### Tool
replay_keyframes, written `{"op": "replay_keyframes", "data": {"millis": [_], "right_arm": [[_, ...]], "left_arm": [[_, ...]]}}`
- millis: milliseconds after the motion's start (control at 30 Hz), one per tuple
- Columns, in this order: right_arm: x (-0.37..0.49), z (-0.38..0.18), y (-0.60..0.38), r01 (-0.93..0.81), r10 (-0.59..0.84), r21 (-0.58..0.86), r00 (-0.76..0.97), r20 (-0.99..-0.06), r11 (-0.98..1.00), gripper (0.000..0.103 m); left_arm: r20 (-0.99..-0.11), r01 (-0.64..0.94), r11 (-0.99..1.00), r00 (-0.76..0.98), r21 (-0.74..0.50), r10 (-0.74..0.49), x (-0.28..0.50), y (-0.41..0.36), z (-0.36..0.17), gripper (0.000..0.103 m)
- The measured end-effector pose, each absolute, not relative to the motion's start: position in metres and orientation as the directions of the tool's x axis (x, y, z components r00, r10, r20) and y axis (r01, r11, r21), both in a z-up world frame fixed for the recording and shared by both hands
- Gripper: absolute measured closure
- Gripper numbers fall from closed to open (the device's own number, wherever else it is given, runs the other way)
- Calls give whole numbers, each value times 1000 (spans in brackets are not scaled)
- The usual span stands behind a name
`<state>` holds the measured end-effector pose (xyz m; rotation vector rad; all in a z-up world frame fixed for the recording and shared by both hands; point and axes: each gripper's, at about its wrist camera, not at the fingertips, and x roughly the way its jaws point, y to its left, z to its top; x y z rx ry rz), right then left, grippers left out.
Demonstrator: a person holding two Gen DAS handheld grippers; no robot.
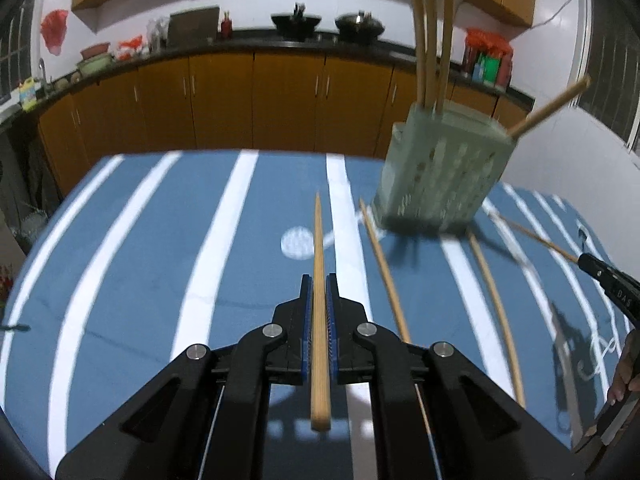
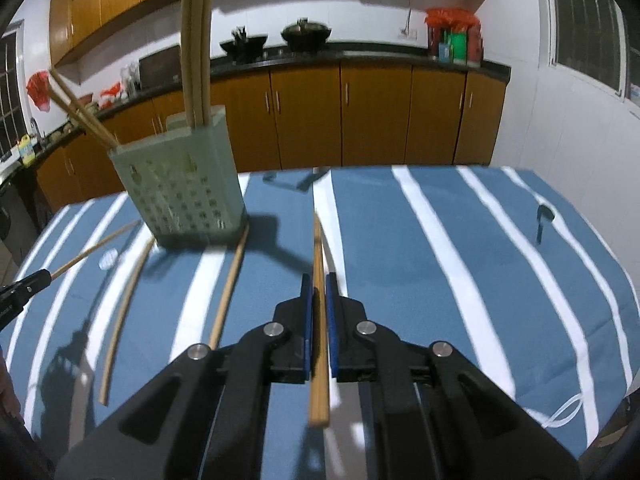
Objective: Organize utensils
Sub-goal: 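Lift both held chopsticks upright and carry them over the green basket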
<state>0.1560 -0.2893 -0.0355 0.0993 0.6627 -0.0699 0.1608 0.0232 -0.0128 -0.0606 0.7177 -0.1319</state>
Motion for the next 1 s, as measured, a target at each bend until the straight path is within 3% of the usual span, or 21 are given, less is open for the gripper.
{"op": "replay_keyframes", "data": {"millis": [233, 433, 800, 1000], "right_arm": [[147, 11, -293, 88, -35, 82, 864, -502, 993, 95], [145, 35, -295, 81, -33, 88, 894, -447, 993, 95], [130, 126, -288, -106, 161, 211, 952, -262, 972, 95], [130, 164, -269, -162, 189, 191, 973, -136, 968, 95]], "left_arm": [[-535, 106, 986, 829, -132, -161, 159, 32, 37, 96], [-490, 115, 984, 855, -135, -168, 162, 33, 59, 96], [-377, 224, 962, 887, -154, -267, 153, 16, 117, 96], [-245, 266, 952, 923, -151, -297, 149, -5, 158, 96]]}}
